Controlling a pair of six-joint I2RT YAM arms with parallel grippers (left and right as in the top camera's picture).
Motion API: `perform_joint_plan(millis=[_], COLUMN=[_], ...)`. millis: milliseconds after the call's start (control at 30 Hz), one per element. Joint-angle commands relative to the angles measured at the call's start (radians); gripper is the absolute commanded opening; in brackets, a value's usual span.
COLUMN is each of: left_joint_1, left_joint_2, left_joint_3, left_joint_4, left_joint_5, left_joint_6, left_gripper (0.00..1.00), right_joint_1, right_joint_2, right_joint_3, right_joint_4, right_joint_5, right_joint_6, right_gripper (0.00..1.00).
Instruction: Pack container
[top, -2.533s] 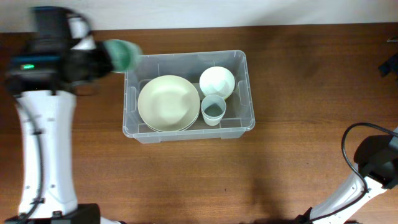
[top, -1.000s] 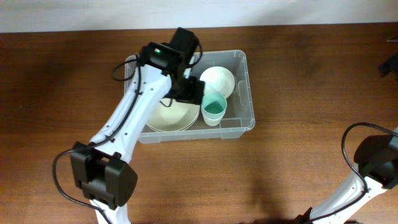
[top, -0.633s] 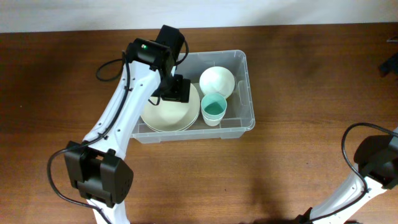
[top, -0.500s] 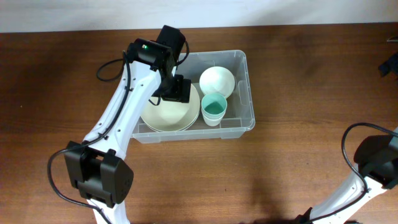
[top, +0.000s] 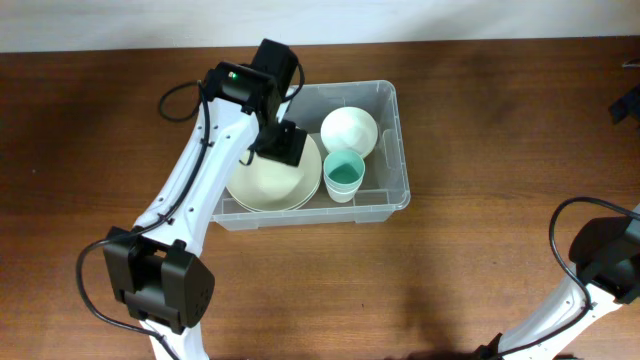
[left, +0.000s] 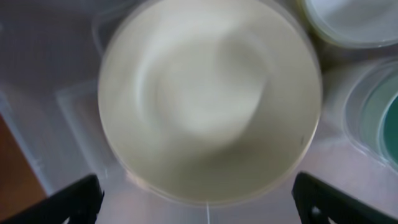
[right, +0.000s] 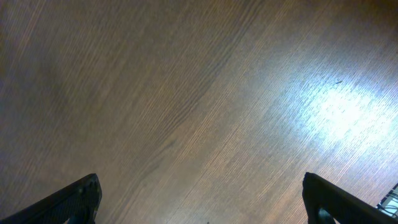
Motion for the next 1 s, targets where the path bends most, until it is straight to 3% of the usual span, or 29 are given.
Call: perform_joint_plan(millis=[0, 300, 467, 567, 833, 967], left_joint_1=[0.000, 0.047, 0.101, 0.124, 0.130, 0.132], left_joint_2=[-0.025, -0.227, -0.380, -0.483, -0.824, -1.014], left_joint_3=[0.003, -0.193, -0.478, -0.682, -1.212, -1.431], left_joint_4=[0.111, 0.367, 0.596, 0.830, 1.357, 1.503], left_joint_5=[0.016, 0.027, 0.100, 0.119, 0.103, 0.058], left_joint_6=[0.208, 0.220, 0.220, 0.220, 0.220, 0.220], left_gripper=[0.99, 0.99, 0.99, 0.99, 0.99, 0.99], right_joint_1=[0.001, 0.001, 0.001, 0.001, 0.001, 0.001], right_joint_2=[-0.004, -0.004, -0.004, -0.004, -0.004, -0.004], right_joint_3=[-0.005, -0.005, -0.005, -0.005, -0.005, -0.005], right_joint_4=[-0.002, -0.002, -0.002, -0.002, -0.002, -0.002], right_joint_5=[0.011, 0.011, 0.011, 0.011, 0.011, 0.011], right_joint_6=[0.005, 0.005, 0.005, 0.005, 0.005, 0.005], right_gripper=[0.99, 0.99, 0.99, 0.99, 0.99, 0.99])
